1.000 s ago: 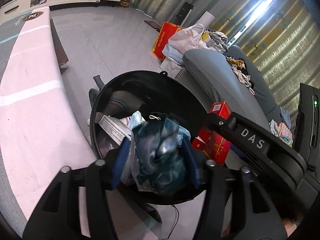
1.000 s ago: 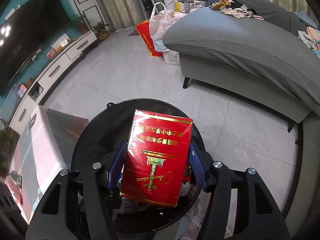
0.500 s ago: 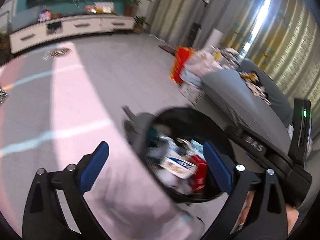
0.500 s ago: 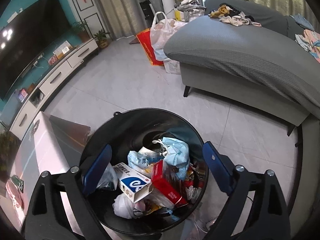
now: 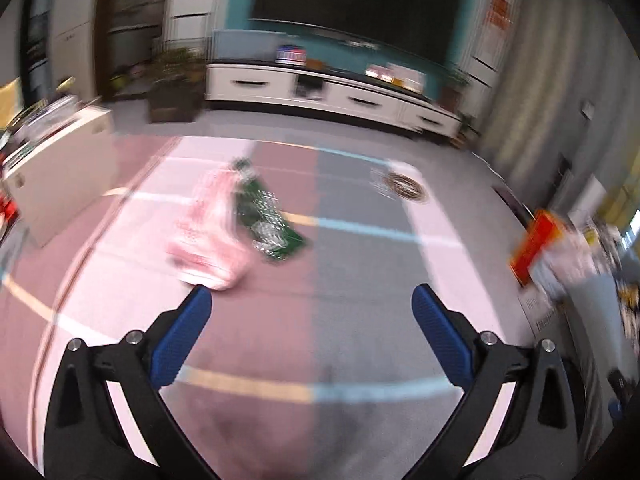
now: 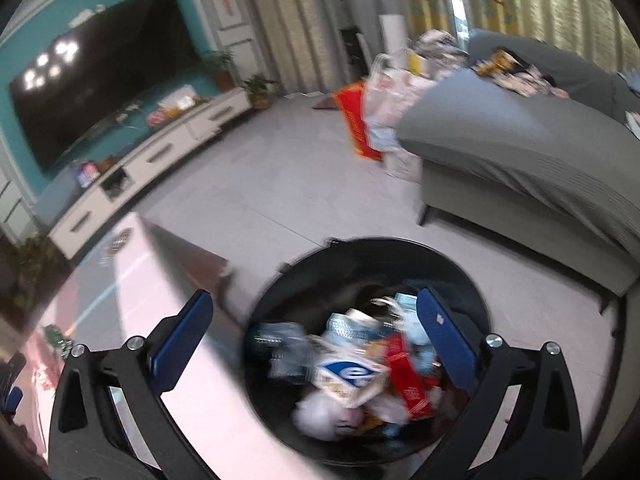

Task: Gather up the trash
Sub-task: 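Grasp the pink plastic bag with the left tool while the right tool moves toward the green wrapper, then grasp the green snack wrapper with the right tool while the left tool holds the pink bag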

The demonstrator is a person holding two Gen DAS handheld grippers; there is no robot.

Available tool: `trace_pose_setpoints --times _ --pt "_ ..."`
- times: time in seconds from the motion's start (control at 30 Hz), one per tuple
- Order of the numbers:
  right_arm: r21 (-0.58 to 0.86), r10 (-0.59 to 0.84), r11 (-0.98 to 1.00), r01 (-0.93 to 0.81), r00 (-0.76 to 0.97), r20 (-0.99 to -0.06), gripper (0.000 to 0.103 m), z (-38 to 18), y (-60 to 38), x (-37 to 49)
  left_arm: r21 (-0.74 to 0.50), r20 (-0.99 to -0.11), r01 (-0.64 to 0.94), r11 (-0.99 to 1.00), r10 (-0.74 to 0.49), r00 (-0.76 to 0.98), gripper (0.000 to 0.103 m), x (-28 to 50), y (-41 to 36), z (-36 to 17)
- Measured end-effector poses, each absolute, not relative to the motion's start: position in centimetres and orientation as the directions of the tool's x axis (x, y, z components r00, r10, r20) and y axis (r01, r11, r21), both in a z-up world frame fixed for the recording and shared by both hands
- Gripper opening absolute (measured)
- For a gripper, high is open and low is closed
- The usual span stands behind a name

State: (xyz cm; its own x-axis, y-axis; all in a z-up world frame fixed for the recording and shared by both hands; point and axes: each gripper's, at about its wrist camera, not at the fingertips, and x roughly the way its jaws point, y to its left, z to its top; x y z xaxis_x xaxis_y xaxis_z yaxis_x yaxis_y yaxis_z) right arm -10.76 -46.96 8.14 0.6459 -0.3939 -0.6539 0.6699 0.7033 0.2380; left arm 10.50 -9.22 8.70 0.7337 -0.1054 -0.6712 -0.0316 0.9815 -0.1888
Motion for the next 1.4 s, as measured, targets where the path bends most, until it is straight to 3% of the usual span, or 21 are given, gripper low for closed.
trace_pose_setpoints --times 0.33,0.5,0.67,0.73,0.77,0.8,0.87,1.13,1.3,1.4 --pt "0.181 -0.355 0.802 0.570 0.697 -0.623 0.100 8.6 -42.1 -7.4 -0.279 -0.756 -0.178 0.944 -0.102 0.647 0.098 17.8 -1.4 3.4" --pt "0.117 -0.367 0.822 0.557 0.676 -0.639 0.100 8.1 -40.8 -6.2 -0.308 -0.778 -0.207 0.929 -0.121 0.616 0.074 19.7 -0.5 1.0" --pt "0.107 -0.350 0.841 0.530 0.685 -0.639 0.100 7.8 -40.0 -5.6 -0.333 -0.767 -0.189 0.924 -0.148 0.625 0.071 20.3 -0.5 0.1" --pt "0.109 -0.346 0.844 0.526 0.687 -0.640 0.100 7.8 -39.9 -5.5 -0.336 -0.748 -0.170 0.927 -0.152 0.646 0.056 19.9 -0.4 0.1" --pt "0.111 -0.342 0.845 0.524 0.687 -0.641 0.100 7.7 -39.8 -5.4 -0.345 -0.741 -0.156 0.926 -0.166 0.650 0.039 19.9 -0.2 0.0" --pt "0.115 -0.337 0.846 0.521 0.690 -0.641 0.100 7.6 -39.8 -5.4 -0.349 -0.739 -0.145 0.926 -0.177 0.650 0.031 19.7 -0.2 0.1" --pt "0.130 -0.321 0.850 0.511 0.696 -0.642 0.100 7.5 -39.7 -5.4 -0.350 -0.739 -0.134 0.927 -0.185 0.648 0.027 19.3 0.0 0.4" --pt "0.194 -0.206 0.887 0.418 0.736 -0.645 0.100 7.5 -37.8 -4.1 -0.375 -0.703 -0.171 0.911 -0.160 0.693 0.025 10.9 3.4 4.2" --pt "0.286 0.014 0.932 0.224 0.765 -0.643 0.100 8.3 -32.0 0.1 -0.331 -0.708 -0.197 0.923 -0.105 0.698 0.026 6.6 5.9 4.7" --pt "0.224 0.100 0.972 0.068 0.744 -0.661 0.100 8.8 -26.5 4.1 -0.321 -0.716 -0.216 0.922 -0.087 0.692 0.026 5.6 7.0 4.0"
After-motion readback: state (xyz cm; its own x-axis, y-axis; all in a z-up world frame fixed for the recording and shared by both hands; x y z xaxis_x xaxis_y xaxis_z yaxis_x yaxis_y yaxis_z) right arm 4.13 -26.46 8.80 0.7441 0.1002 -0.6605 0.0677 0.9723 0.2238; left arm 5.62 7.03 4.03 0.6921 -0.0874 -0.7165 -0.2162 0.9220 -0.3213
